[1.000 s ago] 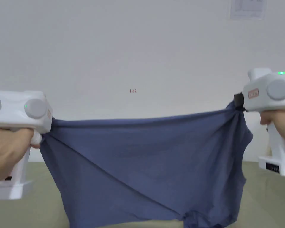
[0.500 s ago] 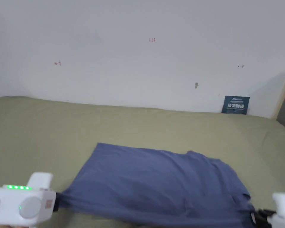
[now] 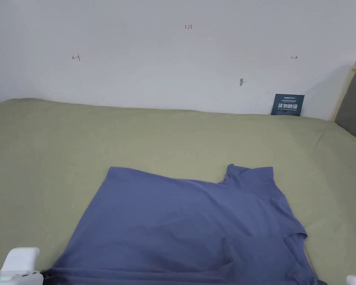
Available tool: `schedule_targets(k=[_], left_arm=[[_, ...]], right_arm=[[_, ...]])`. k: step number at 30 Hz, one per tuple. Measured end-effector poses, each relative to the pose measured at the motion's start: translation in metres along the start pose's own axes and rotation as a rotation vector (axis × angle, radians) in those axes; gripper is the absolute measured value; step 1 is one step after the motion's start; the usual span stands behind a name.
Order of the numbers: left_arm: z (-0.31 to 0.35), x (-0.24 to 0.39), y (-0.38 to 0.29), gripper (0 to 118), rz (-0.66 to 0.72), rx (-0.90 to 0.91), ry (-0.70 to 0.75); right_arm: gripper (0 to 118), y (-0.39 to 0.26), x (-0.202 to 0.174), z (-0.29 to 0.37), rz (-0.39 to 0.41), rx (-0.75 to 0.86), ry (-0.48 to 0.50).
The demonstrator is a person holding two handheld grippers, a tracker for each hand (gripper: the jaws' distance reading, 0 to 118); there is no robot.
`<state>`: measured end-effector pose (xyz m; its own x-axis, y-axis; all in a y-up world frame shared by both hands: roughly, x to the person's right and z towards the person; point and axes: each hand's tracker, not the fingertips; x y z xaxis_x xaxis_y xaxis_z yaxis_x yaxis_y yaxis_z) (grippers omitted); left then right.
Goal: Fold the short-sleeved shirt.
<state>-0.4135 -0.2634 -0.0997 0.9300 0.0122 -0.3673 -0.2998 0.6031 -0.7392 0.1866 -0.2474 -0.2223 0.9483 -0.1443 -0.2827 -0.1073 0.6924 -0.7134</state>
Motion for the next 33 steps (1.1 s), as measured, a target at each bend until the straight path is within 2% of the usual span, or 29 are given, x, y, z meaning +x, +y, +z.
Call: schedule_targets(k=[5,6,7,8,9,10,11,13,14,17,19,20,21,22,23,24,26,28,31,32,33], left_arm=[[-0.005,0.003,0.0,2,0.016,-0.008,-0.002],[-0.006,0.003,-0.001,2,0.018,-0.01,-0.004],[-0.003,0.004,-0.001,7,0.017,-0.013,-0.008],[-0.004,0.003,-0.001,40,0.02,-0.017,-0.014],[-0.005,0.003,-0.001,80,0.018,-0.051,-0.025],[-0.005,0.002,-0.003,112,0.021,-0.045,-0.022],[0.012,0.014,-0.005,118,0.024,-0.041,-0.023],[0.021,0.016,-0.01,118,0.061,0.027,-0.013],[0.023,0.017,-0.014,118,0.081,0.005,-0.019],[0.023,-0.001,-0.006,118,0.135,0.037,-0.034],[0.036,-0.003,0.0,111,0.142,0.077,-0.017],[0.044,-0.004,0.0,96,0.145,0.115,0.002],[0.049,-0.006,0.0,79,0.152,0.14,0.026],[0.053,-0.008,-0.001,55,0.152,0.145,0.033],[0.053,-0.009,0.0,12,0.135,0.135,0.024],[0.053,-0.01,-0.001,0,0.128,0.14,0.033],[0.046,-0.018,-0.003,0,0.107,0.125,0.041],[0.041,-0.025,-0.006,0,0.128,0.108,0.013],[0.048,-0.014,-0.009,0,0.126,0.065,-0.078],[0.045,-0.013,-0.011,17,0.114,0.056,-0.12],[0.041,-0.009,-0.013,55,0.091,0.02,-0.117]], right_arm=[[3,0.002,0.002,-0.009,-0.004,-0.015,-0.006],[8,0.003,0.004,-0.011,-0.011,-0.019,-0.005],[30,0.004,0.006,-0.013,-0.018,-0.038,0.007],[74,0.002,0.0,-0.009,-0.003,-0.037,-0.019],[78,0.002,0.0,-0.009,0.01,-0.035,-0.037],[78,0.001,0.001,-0.008,0.007,-0.042,-0.032],[78,0.001,0.005,-0.007,-0.001,-0.04,-0.028],[78,0.002,0.007,-0.004,-0.036,-0.028,-0.018],[78,0.003,0.008,-0.003,-0.046,-0.022,-0.021],[78,0.007,0.001,0.008,-0.05,-0.006,-0.047],[76,0.006,0.003,0.018,-0.048,0.058,-0.077],[75,0.008,-0.001,0.023,-0.05,0.08,-0.09],[64,0.008,-0.001,0.027,-0.044,0.105,-0.106],[27,0.008,-0.002,0.032,-0.029,0.137,-0.125],[1,0.003,-0.002,0.036,-0.052,0.172,-0.168],[1,0.008,-0.003,0.037,-0.023,0.182,-0.164],[1,0.007,0.0,0.037,-0.027,0.161,-0.13],[1,0.004,-0.006,0.039,-0.025,0.159,-0.135],[1,-0.005,-0.004,0.033,-0.028,0.135,-0.136],[1,-0.003,-0.006,0.032,-0.039,0.121,-0.126],[1,-0.006,-0.004,0.03,-0.045,0.106,-0.115]])
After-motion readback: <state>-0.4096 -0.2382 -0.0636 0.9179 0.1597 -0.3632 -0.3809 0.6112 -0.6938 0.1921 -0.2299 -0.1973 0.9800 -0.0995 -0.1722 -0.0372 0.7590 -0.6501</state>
